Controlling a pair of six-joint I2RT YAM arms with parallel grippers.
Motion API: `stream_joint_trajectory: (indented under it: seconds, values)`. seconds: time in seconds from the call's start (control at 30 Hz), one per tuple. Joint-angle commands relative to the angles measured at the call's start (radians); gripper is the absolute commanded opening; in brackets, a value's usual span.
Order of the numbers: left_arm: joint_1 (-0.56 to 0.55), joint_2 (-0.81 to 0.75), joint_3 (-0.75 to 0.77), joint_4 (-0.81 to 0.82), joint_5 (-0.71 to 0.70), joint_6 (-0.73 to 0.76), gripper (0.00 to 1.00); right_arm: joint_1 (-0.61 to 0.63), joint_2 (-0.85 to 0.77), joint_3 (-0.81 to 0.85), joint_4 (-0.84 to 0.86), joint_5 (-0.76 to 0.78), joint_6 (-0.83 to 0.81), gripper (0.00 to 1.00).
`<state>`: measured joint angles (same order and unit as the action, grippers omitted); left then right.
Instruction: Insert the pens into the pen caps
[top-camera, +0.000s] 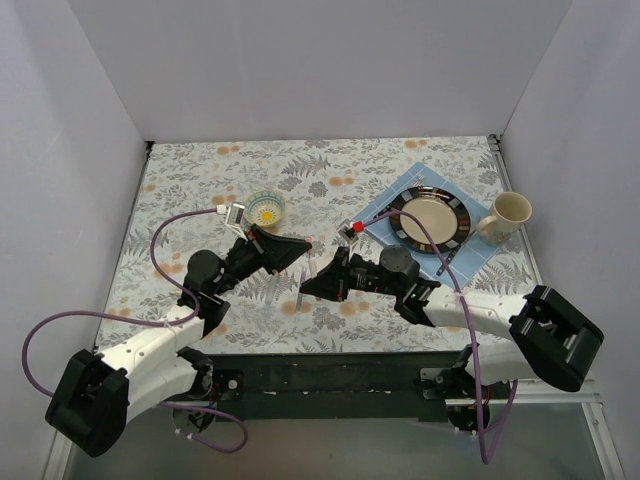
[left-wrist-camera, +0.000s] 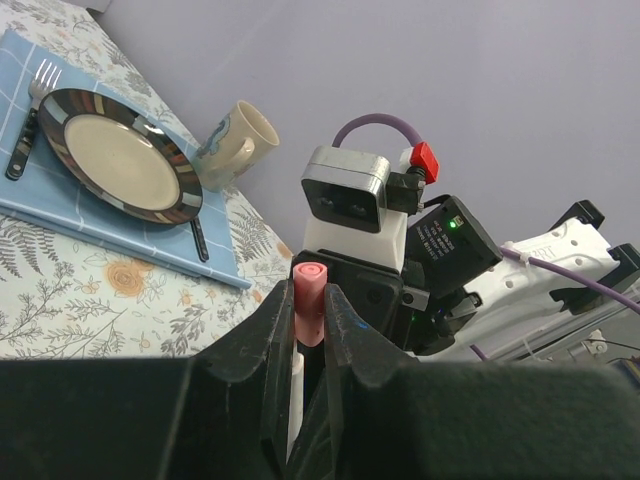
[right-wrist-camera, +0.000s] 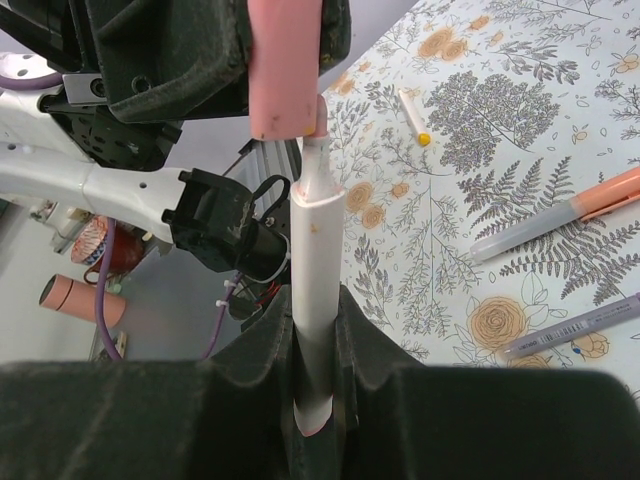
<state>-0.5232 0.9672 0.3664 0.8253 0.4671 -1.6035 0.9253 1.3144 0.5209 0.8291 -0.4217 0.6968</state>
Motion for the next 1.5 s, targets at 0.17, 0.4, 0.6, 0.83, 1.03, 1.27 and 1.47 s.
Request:
stream_joint_trajectory:
  seconds: [0.17, 0.4, 0.6, 0.83, 1.03, 1.27, 1.47]
  values:
    - [-0.004, 0.005, 0.006, 0.006, -0.035, 0.03, 0.0, 0.018, -0.03, -0.013, 0.048, 0.006, -0.002, 0.01]
    - [-0.004, -0.007, 0.016, -0.012, -0.041, 0.045, 0.0, 0.023, -0.047, -0.024, 0.038, 0.023, -0.008, 0.01]
    - [-0.004, -0.021, -0.004, -0.012, -0.039, 0.039, 0.0, 0.023, -0.052, -0.01, 0.018, 0.04, -0.017, 0.01]
    - [-0.003, -0.036, -0.007, -0.012, -0.039, 0.02, 0.0, 0.023, -0.035, -0.004, 0.013, 0.032, -0.014, 0.01]
    - [-0.004, -0.024, -0.001, -0.008, -0.028, 0.017, 0.0, 0.023, -0.043, -0.005, 0.018, 0.034, -0.014, 0.01]
    - [-0.008, -0.01, -0.026, 0.029, -0.016, -0.004, 0.0, 0.023, -0.043, -0.002, 0.007, 0.038, -0.02, 0.01]
    - [-0.02, -0.01, -0.037, 0.034, -0.008, -0.006, 0.0, 0.021, -0.047, 0.001, 0.007, 0.044, -0.022, 0.01]
